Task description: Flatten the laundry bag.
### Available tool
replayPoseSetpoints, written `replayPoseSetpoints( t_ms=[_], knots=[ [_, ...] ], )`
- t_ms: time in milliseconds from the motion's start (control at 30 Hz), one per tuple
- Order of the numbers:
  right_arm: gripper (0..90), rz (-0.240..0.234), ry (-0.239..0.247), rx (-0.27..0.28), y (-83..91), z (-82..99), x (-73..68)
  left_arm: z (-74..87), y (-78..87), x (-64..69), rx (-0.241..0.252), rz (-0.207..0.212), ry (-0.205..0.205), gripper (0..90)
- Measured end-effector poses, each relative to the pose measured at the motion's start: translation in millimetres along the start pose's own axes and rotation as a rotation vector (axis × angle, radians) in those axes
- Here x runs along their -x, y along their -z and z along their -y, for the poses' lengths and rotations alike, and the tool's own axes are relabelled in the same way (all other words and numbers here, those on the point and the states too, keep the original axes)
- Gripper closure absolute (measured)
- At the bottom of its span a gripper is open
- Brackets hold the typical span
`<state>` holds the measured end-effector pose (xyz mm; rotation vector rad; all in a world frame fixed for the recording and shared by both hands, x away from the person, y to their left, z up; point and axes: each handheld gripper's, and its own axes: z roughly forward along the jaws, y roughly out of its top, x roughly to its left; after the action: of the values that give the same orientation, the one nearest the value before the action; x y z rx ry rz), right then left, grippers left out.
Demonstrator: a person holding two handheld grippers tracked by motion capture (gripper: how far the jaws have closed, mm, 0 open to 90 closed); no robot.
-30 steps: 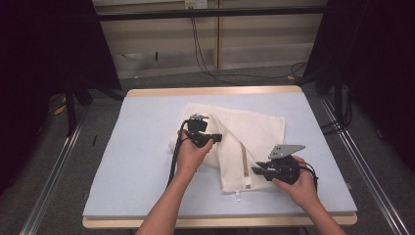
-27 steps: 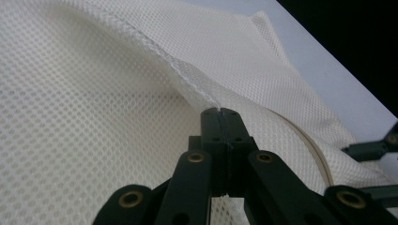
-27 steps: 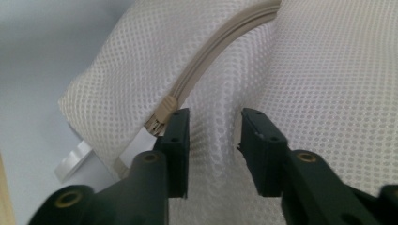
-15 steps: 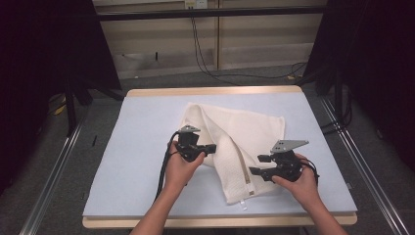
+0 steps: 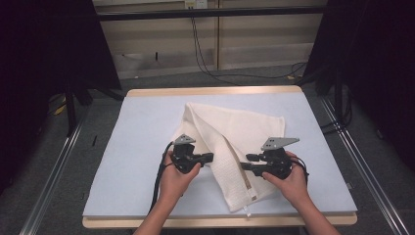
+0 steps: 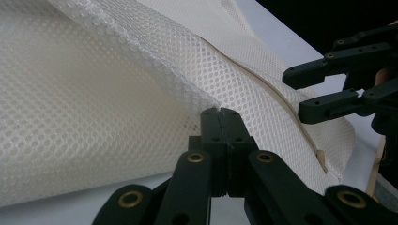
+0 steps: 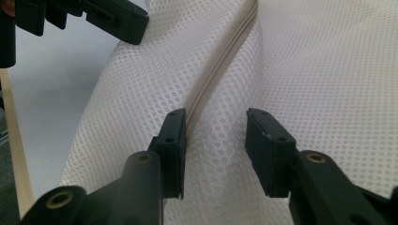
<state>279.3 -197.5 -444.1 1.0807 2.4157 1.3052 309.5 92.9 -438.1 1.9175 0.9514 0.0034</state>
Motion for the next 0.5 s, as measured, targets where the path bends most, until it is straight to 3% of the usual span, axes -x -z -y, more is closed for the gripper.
replayPoseSetpoints(
  t_ms=[200, 400, 500],
  knots=[
    [83.4, -0.028, 0.040, -0.047, -8.2, 3.8, -6.7, 5.3, 1.3, -1.2, 0.017, 0.017, 0.017, 86.4],
    [85.9, -0.034, 0.082, -0.072, -12.8, 7.0, -11.0, -2.6, 6.5, -8.1, 0.078, 0.016, 0.076, 68.1],
    [85.9, -0.040, 0.099, -0.076, -14.3, 7.5, -13.2, -9.6, 6.8, -12.9, 0.082, 0.005, 0.085, 61.6]
  ],
)
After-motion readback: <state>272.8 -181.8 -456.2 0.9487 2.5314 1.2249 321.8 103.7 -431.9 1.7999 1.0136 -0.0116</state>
